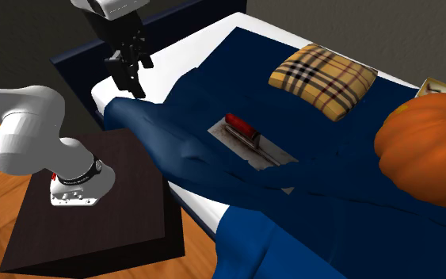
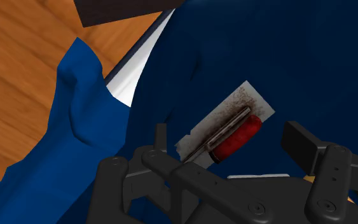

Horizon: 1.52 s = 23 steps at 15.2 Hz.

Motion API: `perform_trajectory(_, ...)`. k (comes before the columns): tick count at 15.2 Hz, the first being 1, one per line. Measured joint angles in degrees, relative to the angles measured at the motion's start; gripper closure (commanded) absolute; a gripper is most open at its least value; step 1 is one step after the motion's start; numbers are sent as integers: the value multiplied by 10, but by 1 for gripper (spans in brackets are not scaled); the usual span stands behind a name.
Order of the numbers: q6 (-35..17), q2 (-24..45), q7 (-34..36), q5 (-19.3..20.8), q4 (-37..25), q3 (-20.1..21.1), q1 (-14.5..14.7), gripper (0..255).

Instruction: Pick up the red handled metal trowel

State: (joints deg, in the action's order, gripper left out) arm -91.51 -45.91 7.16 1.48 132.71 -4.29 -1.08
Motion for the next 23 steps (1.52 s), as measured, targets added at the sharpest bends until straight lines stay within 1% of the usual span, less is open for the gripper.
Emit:
perform_trajectory(2, -8, 5, 4, 0, 4, 1, -1, 0)
perform_trajectory(7, -90, 63, 53, -7, 30, 29, -2, 0)
perform_trajectory(11, -161, 132, 95, -9, 36, 49, -5, 0)
perform_trajectory(18, -267, 269, 172, 3, 12, 81, -13, 0)
perform_trajectory(19, -274, 287, 182, 6, 2, 84, -14, 0)
perform_trajectory(21, -306, 332, 204, 14, -8, 89, -18, 0)
perform_trajectory(23, -326, 380, 229, 25, -34, 95, -19, 0)
